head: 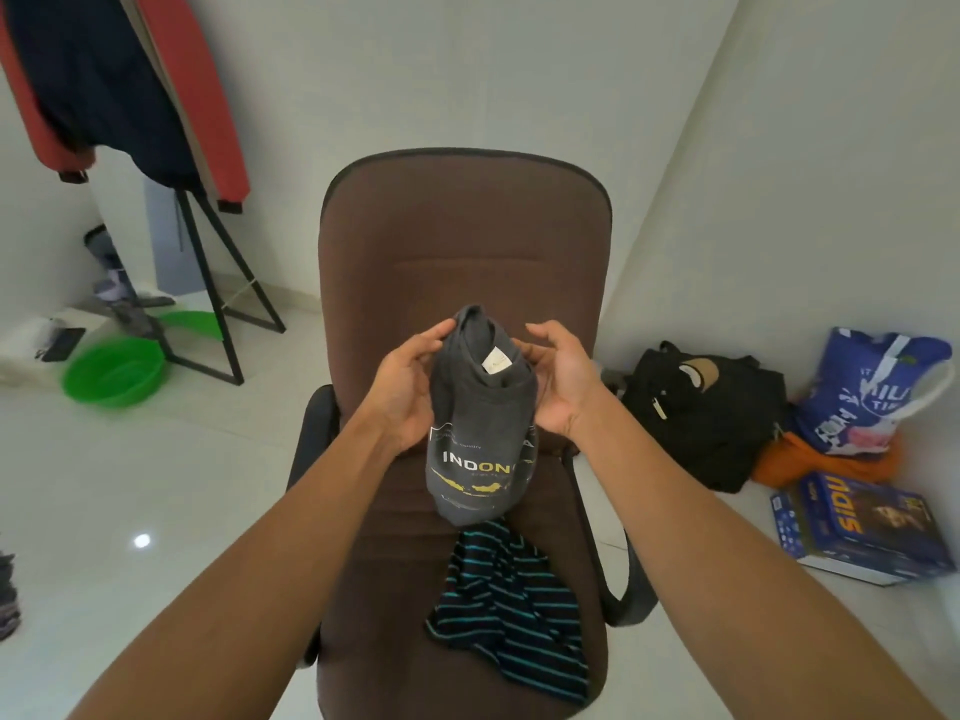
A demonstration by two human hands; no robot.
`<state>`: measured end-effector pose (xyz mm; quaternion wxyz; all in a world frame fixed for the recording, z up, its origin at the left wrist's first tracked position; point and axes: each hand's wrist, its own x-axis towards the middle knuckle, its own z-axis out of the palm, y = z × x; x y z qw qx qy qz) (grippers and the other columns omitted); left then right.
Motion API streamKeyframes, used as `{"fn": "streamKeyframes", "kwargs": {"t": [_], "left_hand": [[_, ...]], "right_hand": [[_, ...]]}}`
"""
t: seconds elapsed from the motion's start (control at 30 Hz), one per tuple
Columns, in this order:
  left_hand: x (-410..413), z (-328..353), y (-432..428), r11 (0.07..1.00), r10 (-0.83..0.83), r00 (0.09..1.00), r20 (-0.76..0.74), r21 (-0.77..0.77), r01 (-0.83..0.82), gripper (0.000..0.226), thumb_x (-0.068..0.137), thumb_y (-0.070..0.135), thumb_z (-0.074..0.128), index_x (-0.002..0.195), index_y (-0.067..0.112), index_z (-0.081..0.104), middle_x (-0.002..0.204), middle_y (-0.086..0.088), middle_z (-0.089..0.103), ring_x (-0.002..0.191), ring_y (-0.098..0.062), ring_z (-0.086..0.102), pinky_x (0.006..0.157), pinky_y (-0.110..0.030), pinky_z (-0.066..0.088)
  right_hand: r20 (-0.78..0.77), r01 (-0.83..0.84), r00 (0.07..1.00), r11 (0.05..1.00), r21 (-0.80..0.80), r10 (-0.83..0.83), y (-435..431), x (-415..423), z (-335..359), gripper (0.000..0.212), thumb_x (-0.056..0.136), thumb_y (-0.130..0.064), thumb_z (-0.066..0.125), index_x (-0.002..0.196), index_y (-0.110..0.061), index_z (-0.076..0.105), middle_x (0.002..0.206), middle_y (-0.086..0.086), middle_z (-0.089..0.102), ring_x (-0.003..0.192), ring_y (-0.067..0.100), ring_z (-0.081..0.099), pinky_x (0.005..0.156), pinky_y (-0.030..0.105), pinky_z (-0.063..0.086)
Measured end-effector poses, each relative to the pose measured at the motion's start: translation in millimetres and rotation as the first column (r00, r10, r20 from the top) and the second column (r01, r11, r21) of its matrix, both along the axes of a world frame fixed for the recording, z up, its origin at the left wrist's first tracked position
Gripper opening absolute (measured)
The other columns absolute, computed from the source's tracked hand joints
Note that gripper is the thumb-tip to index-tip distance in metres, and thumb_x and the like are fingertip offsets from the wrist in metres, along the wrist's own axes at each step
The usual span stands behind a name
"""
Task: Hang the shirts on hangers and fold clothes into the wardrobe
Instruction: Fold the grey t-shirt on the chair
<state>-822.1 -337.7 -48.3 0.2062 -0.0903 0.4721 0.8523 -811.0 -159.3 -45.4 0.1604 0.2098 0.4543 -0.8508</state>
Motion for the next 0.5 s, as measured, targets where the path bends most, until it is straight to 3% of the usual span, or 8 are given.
{"fn": "streamKeyframes", "kwargs": {"t": [0.23, 0.37, 0.5], "left_hand": [[91.7, -18.1, -9.4, 0.996, 0.083, 0.995, 0.061, 0.009, -0.083, 0.039, 0.095, 0.016, 0.043, 0.13, 0.008, 0.059, 0.126, -0.016, 0.066, 0.112, -0.029, 0.062, 0.101, -0.046, 0.049], [168.2, -41.0, -11.5, 0.983, 0.177, 0.97, 0.168, 0.009, -0.181, 0.037, 0.097, 0.019, 0.042, 0.125, 0.006, 0.063, 0.118, -0.017, 0.068, 0.105, -0.029, 0.065, 0.088, -0.044, 0.052], [246.9, -76.5, -12.6, 0.977, 0.207, 0.932, 0.296, -0.018, -0.211, 0.04, 0.099, 0.022, 0.039, 0.126, 0.005, 0.062, 0.112, -0.015, 0.072, 0.104, -0.031, 0.065, 0.084, -0.044, 0.052]], "right_hand": [[0.055, -0.005, 0.998, 1.0, -0.013, 0.005, -6.4, 87.3, -18.8, 0.032, 0.089, -0.042, 0.059, 0.086, -0.01, 0.062, 0.083, 0.011, 0.067, 0.069, 0.027, 0.065, 0.072, 0.035, 0.053], [0.095, -0.009, 0.995, 1.0, -0.007, 0.01, -6.5, 164.3, -46.9, 0.035, 0.09, -0.043, 0.06, 0.092, -0.008, 0.063, 0.086, 0.012, 0.071, 0.073, 0.028, 0.068, 0.073, 0.037, 0.054], [0.186, -0.005, 0.982, 1.0, -0.001, 0.005, -13.4, 240.8, -82.9, 0.035, 0.092, -0.041, 0.058, 0.083, -0.007, 0.063, 0.079, 0.013, 0.072, 0.069, 0.028, 0.069, 0.069, 0.036, 0.054]]}}
